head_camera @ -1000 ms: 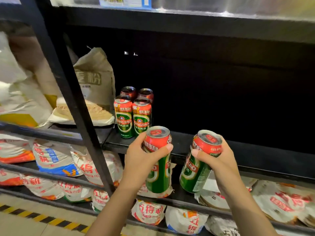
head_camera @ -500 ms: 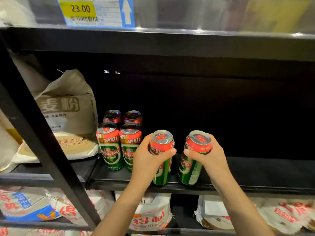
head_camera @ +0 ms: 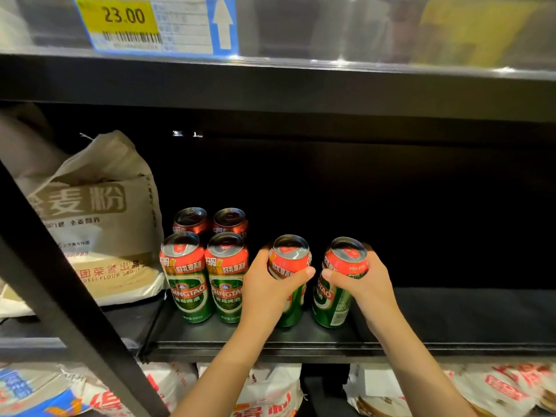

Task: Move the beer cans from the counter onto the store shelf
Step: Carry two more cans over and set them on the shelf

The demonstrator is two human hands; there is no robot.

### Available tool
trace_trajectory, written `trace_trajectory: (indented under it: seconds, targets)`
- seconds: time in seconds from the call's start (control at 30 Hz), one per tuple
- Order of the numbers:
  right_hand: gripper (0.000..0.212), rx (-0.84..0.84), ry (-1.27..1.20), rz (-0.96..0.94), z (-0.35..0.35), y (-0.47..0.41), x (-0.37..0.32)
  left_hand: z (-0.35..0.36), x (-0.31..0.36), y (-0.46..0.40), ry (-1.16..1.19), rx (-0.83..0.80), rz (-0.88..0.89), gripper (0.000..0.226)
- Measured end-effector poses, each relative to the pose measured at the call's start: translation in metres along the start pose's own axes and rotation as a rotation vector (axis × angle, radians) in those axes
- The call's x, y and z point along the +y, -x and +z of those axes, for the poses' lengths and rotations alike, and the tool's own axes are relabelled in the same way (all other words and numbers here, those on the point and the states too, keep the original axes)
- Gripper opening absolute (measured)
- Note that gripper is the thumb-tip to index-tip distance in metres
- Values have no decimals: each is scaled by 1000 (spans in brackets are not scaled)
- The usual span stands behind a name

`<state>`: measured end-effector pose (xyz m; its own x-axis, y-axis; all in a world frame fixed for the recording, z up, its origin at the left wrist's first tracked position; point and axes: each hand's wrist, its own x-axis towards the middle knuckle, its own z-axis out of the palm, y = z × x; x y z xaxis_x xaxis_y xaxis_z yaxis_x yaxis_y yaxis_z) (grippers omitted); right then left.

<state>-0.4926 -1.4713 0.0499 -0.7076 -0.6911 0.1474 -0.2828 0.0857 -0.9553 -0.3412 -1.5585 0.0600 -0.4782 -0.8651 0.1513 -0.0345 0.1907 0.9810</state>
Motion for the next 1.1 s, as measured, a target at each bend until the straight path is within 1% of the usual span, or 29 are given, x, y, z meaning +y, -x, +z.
trace_trajectory:
  seconds: [0.2, 0.27, 0.37, 0.43, 0.5, 0.57, 0.6, 0.67, 0.73, 0.83, 1.0, 1.1]
  targets:
    - [62, -9, -44, -52, 5, 7, 1, 1, -7, 3, 52, -35, 41, 48]
    - [66, -9, -81, -64, 6, 12, 3, 1, -7, 5, 61, -38, 49, 50]
    - [74, -21, -120, -103, 6, 19, 9, 3, -10, 9, 68, -43, 80, 60]
    - [76, -49, -122, -94, 6, 24, 19, 6, -20, 14, 64, -35, 54, 64]
    - [81, -90, -77, -66, 4, 27, 34, 9, -34, 20, -18, -8, 36, 71]
    - [84, -118, -32, -18, 3, 28, 48, 13, -49, 24, -175, 50, 40, 79]
    - [84, -123, -13, 4, 2, 28, 53, 15, -55, 25, -218, 84, 30, 81]
    - [82, -115, 12, 23, 2, 28, 59, 20, -61, 27, -215, 130, -20, 83]
    - [78, -108, 21, 14, 3, 26, 62, 25, -65, 26, -221, 163, -34, 85]
    - [69, -113, 42, -8, 3, 25, 66, 26, -72, 25, -230, 196, -31, 79]
    - [68, -139, 15, -20, -3, 26, 74, 19, -74, 26, -172, 183, -35, 69]
    - [57, -157, 21, -37, -4, 26, 75, 18, -75, 28, -170, 183, -10, 64]
